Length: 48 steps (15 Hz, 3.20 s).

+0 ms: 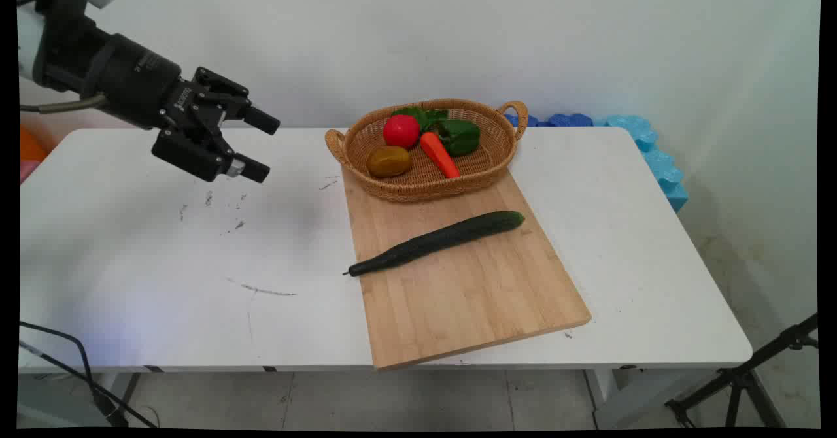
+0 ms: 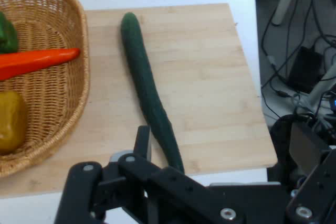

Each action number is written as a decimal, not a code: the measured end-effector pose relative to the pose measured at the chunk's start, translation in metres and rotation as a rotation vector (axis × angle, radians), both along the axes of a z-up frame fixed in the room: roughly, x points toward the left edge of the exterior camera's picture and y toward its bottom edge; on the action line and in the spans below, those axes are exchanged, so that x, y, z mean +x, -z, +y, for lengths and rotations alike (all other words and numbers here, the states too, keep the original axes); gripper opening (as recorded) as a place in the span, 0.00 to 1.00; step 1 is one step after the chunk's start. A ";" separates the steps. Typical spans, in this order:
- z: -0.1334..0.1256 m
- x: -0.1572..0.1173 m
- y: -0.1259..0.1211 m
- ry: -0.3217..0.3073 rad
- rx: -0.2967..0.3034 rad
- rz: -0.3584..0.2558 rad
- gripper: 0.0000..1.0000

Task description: Pick up the potato from the vegetable basket, then place the picked object on the cutting board

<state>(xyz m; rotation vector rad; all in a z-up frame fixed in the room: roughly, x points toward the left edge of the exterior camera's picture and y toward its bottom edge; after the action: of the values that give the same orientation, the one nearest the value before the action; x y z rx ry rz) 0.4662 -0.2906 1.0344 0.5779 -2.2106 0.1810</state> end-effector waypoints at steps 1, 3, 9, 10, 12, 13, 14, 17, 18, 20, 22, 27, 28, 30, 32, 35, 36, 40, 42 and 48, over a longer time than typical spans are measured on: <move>-0.002 0.000 0.000 -0.007 -0.005 -0.001 1.00; -0.008 -0.001 -0.001 -0.019 -0.020 -0.001 1.00; -0.048 -0.011 -0.010 -0.066 -0.049 -0.046 1.00; -0.058 -0.013 -0.011 -0.079 -0.051 -0.061 1.00; -0.082 -0.016 -0.011 -0.114 -0.052 -0.093 1.00; -0.093 -0.017 -0.009 -0.131 -0.051 -0.107 1.00; -0.100 -0.019 -0.008 -0.142 -0.049 -0.117 1.00; -0.130 -0.024 0.002 -0.175 -0.036 -0.165 1.00; -0.137 -0.025 0.005 -0.183 -0.031 -0.177 1.00; -0.160 -0.029 0.018 -0.202 -0.013 -0.219 1.00; -0.183 -0.034 0.033 -0.222 0.013 -0.257 1.00; -0.232 -0.050 0.075 -0.253 0.083 -0.319 1.00; -0.240 -0.053 0.082 -0.255 0.096 -0.327 1.00; -0.257 -0.061 0.100 -0.252 0.123 -0.341 1.00; -0.271 -0.069 0.115 -0.245 0.144 -0.348 1.00; -0.287 -0.079 0.133 -0.230 0.169 -0.354 1.00; -0.291 -0.082 0.139 -0.224 0.176 -0.357 1.00; -0.302 -0.088 0.154 -0.203 0.189 -0.369 1.00; -0.307 -0.090 0.161 -0.190 0.191 -0.375 1.00; -0.315 -0.095 0.172 -0.162 0.183 -0.390 0.00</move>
<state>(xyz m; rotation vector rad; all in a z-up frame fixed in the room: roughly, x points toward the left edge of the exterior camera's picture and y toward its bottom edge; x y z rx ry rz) 0.3708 -0.6058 0.8628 0.8859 -2.5744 0.1897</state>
